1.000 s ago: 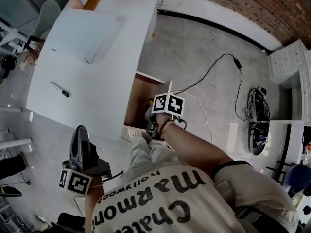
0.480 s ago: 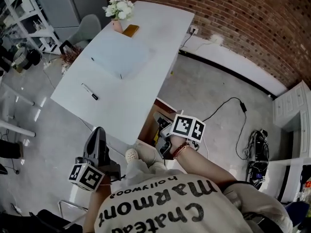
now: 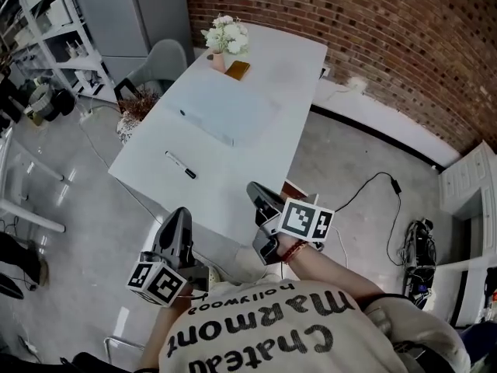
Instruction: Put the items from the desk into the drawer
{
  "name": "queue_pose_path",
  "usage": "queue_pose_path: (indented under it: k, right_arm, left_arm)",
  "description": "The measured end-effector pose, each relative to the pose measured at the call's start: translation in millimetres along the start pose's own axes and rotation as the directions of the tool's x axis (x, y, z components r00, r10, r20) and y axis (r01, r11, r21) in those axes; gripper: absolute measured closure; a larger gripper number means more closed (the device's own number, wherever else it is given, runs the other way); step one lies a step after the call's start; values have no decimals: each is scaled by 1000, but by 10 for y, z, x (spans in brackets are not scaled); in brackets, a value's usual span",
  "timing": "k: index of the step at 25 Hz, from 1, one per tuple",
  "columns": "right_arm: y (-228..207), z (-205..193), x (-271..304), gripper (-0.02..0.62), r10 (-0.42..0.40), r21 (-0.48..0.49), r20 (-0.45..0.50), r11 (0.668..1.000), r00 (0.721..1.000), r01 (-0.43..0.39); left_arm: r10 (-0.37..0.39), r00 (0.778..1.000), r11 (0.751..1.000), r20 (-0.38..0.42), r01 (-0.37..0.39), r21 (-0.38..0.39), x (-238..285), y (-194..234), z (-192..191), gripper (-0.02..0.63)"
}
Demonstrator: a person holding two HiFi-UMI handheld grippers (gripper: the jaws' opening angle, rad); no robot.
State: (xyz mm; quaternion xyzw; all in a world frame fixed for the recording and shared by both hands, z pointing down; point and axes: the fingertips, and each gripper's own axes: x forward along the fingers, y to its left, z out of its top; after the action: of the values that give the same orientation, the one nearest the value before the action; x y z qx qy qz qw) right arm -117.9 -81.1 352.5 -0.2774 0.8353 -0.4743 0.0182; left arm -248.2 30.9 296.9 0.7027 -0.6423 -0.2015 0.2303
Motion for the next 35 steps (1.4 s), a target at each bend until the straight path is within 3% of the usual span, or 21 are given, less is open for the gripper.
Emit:
queue_pose_path:
  k: [4, 8, 16, 25, 31, 35]
  right_arm:
    - [182, -120, 430, 592, -19, 6, 24, 1000, 1000, 19]
    - [335, -182, 841, 592, -71, -69, 55, 995, 996, 75]
    - [448, -378, 1529, 592, -138, -58, 72, 988, 988, 142]
    - [46, -663, 1911, 572, -296, -159, -77, 946, 952, 281]
    - [-189, -744, 2186, 542, -342, -238, -165, 924, 925, 299]
    - [-299, -829, 2419, 511, -369, -354, -236, 894, 899, 274]
  left_arm:
    - [-18, 999, 998, -39, 20, 53, -85, 434, 329, 604]
    - [-10, 999, 995, -43, 14, 99, -106, 877, 703, 604]
    - [-14, 998, 994, -67, 21, 112, -140, 1605, 1113, 604]
    - [52, 996, 998, -75, -49, 38, -214, 2180, 1066, 604]
    - [111, 992, 994, -65, -111, 4, -158, 2423, 1050, 604]
    - [143, 988, 990, -59, -144, -7, -110, 2522, 1065, 604]
